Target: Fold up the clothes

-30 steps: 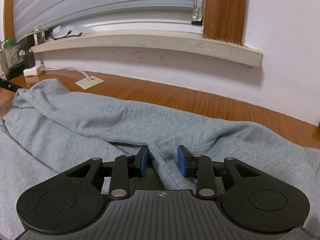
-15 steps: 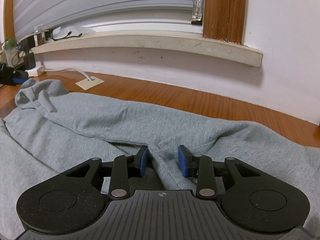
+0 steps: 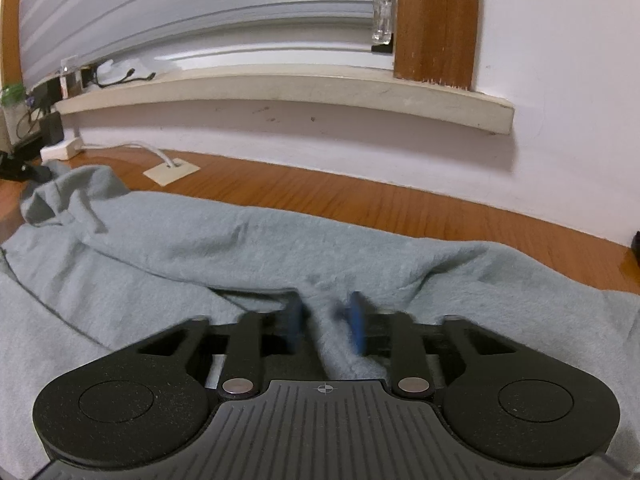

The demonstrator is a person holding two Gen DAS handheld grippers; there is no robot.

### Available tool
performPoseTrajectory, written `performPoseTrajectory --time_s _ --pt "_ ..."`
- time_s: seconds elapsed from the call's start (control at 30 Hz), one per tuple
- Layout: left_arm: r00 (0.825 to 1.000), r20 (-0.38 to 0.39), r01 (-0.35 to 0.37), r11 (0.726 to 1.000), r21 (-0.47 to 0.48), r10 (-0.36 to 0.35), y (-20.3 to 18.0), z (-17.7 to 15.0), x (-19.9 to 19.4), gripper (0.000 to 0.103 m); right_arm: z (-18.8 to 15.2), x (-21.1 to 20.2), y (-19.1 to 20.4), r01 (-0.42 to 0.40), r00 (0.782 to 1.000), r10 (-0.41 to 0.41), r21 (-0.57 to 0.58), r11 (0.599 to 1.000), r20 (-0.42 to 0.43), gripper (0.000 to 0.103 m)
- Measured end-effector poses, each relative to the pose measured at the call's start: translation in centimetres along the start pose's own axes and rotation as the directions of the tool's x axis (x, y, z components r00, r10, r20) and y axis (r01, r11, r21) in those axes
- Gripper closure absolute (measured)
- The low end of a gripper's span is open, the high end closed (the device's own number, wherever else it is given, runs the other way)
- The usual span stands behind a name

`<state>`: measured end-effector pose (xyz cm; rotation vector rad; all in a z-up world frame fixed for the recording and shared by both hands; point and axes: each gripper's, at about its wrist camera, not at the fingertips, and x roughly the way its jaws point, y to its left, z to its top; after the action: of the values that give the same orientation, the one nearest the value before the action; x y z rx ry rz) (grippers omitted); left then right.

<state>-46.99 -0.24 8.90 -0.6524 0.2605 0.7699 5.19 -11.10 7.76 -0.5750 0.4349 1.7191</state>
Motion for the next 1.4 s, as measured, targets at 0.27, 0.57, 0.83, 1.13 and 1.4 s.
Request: performPoseTrajectory --time_s 0.27,0.57,0.83,1.13,1.4 --pt "0.987 0.148 -0.06 0.998 -0.022 0.063 0.6 4.3 0.1 0.096 6.3 0.0 -1.3 0.12 0.989 -0.118 -0.019 0.993 0.085 0.093" --pt "0.992 0.057 -0.109 0.992 -0.062 0.112 2.7 3.7 5.8 0.094 9.4 7.4 -1.4 0.27 0.963 -0.27 -0.135 0.953 0.02 0.093" --pt "0.996 0.069 0.07 0.985 -0.156 -0.06 4.3 2.4 5.7 0.045 9.1 11.1 -1.5 0.271 0.961 -0.278 -0.168 0.948 -0.015 0.093" --pt "0.985 0.037 -0.165 0.985 -0.056 0.167 3.9 3.4 6.6 0.089 8.7 11.8 -2.5 0.279 0.96 -0.279 -0.126 0.952 0.018 0.092" --pt "0.972 0.007 -0.23 0.95 0.21 0.233 1.3 5.4 8.3 0.049 8.3 12.7 -3.1 0.254 0.966 -0.259 -0.145 0.956 -0.019 0.092"
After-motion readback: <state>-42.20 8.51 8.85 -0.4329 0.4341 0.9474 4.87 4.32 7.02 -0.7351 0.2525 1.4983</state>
